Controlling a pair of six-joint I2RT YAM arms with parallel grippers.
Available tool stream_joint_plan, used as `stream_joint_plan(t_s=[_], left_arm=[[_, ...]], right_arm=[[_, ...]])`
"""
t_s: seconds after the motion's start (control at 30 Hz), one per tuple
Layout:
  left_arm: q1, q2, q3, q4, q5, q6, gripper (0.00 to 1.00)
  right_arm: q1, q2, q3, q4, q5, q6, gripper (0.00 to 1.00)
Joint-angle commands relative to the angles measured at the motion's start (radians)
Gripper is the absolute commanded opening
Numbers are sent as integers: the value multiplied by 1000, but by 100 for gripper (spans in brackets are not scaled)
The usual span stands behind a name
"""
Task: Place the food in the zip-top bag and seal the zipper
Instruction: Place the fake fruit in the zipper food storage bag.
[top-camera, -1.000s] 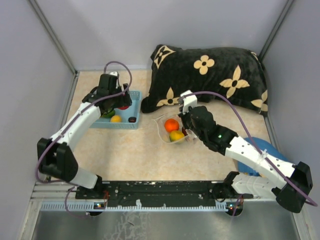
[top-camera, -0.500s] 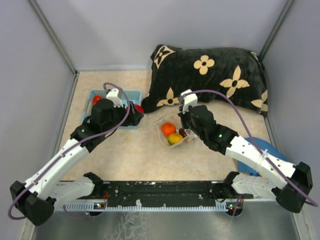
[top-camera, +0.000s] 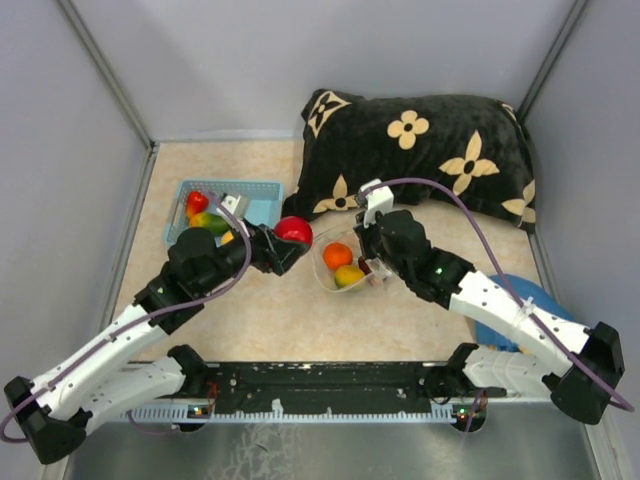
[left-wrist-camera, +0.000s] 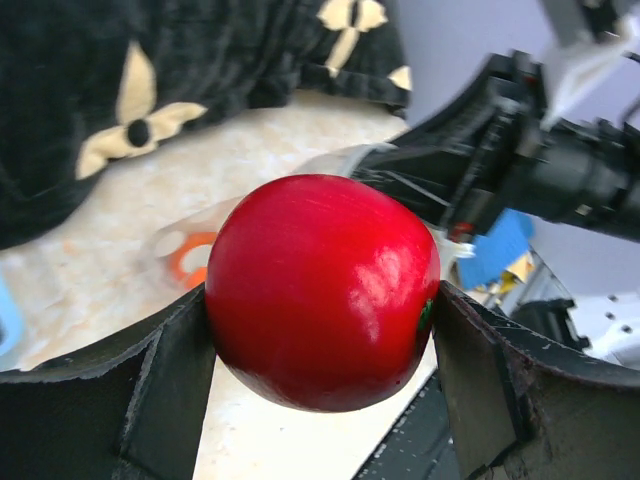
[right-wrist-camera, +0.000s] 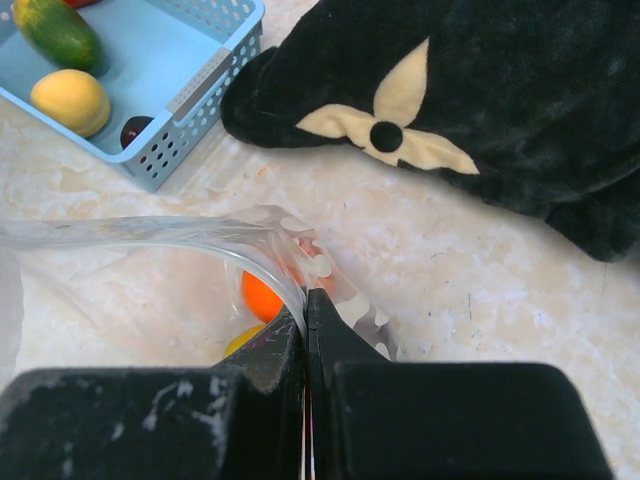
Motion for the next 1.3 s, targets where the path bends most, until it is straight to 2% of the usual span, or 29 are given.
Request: stream_joint_plan(t_s=[0.0, 0.2, 0.5, 0.83, 1.03, 1.27], left_arm=[[-91, 0, -24, 163, 21, 15, 48], [-242, 74, -24, 246, -91, 97, 48], [-417, 258, 52, 223, -403, 233, 52], [-440, 374, 122, 153, -610, 230, 65], [-440, 384, 127, 156, -627, 223, 78], [-441, 380, 128, 152, -635, 221, 86]], right_arm=[[-6, -1, 63, 48, -20, 22, 0], [-6, 0, 74, 44, -38, 29, 0], [-6, -22, 79, 34, -47, 38, 0], [-6, -37, 76, 30, -54, 45, 0], [-6, -42, 75, 28, -57, 47, 0], [-6, -41, 75, 28, -60, 51, 0]])
